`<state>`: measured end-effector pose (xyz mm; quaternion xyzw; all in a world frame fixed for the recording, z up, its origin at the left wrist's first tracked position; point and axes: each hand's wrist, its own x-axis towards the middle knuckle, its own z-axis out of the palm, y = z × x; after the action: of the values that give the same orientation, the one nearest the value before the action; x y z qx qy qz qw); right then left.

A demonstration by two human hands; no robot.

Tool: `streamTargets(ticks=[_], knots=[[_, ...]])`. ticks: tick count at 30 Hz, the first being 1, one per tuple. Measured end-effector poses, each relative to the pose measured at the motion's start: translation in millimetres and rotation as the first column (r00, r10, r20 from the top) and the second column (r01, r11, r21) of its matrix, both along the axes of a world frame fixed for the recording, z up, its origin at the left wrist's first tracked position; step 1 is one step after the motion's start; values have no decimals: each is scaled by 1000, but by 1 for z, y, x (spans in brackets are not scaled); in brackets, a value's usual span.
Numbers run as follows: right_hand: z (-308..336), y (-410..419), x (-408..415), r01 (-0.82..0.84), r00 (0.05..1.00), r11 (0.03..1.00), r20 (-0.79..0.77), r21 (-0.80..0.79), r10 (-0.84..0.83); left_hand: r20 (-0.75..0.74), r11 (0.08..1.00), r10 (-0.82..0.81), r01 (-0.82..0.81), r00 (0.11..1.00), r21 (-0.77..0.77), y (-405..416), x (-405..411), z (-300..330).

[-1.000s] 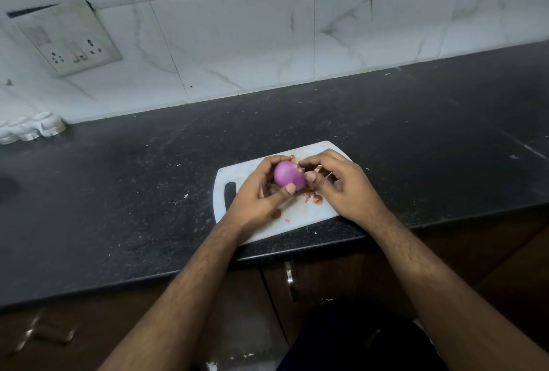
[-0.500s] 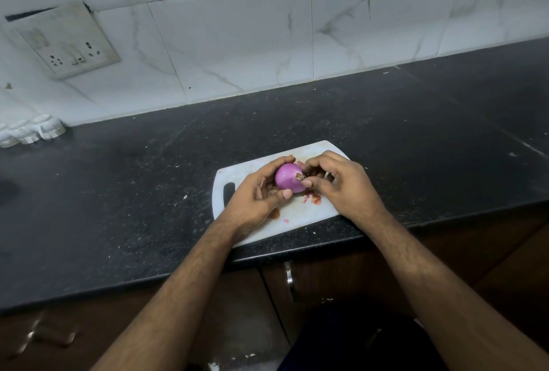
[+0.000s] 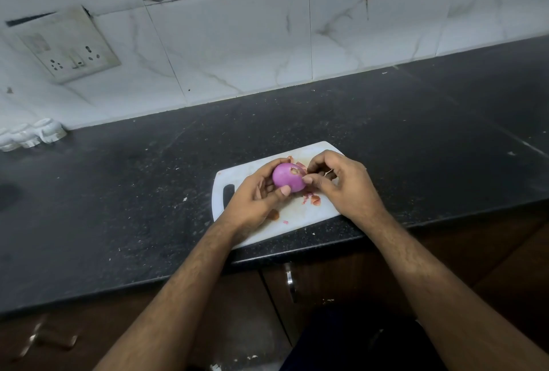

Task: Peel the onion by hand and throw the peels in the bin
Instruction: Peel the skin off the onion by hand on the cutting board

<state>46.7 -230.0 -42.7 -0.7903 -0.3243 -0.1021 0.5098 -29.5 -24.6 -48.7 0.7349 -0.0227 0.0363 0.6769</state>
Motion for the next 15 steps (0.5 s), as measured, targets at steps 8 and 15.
streamTargets(ticks=[8,15], knots=[[1,1,-4,-137,990,989,-36,-48,136,-92,994,76,-82,993,-68,-4,1,2],[-2,1,-4,-53,998,998,-17,-39,52,-14,994,77,-75,997,79,-9,-2,4]])
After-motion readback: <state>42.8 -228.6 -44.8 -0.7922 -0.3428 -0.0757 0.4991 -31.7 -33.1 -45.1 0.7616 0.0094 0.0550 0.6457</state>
